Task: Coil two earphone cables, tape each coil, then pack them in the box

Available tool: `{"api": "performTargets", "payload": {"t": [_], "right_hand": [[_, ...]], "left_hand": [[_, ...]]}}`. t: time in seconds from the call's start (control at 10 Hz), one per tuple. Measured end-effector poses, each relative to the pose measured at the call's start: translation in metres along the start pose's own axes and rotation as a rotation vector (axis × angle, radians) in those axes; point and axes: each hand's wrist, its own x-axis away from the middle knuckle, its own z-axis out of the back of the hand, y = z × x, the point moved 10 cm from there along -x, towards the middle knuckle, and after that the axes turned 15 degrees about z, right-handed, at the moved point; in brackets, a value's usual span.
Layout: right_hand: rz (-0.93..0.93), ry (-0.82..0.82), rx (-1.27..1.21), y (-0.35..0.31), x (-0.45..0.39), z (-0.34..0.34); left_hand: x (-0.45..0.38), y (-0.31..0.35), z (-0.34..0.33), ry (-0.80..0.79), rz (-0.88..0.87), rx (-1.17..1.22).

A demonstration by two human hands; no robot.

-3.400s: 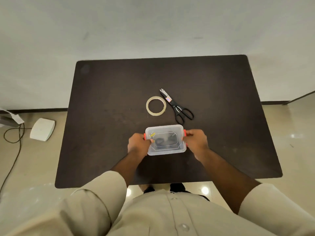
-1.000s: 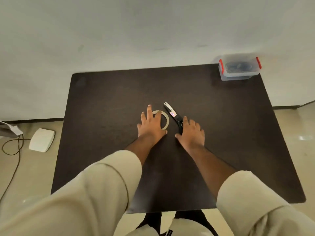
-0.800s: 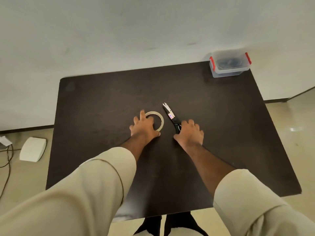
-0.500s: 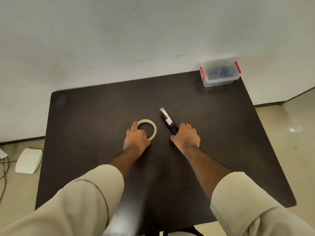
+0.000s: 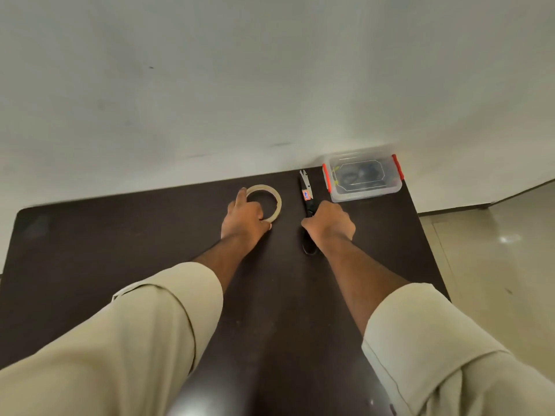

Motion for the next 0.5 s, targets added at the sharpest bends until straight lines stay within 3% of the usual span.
{"api": "performTargets", "payload": {"t": [0.3,0.5], "right_hand": [[0.102,0.038,0.155,-0.013,-0.013,0.0],[0.116,0.089,0.211,-0.013,0.023,0.004]], "left_hand": [[-0.018,0.0,-0.007,0.029,-0.026,-0.01],[0.011,-0.01,-0.004,0.045,-0.034,0.095]]}}
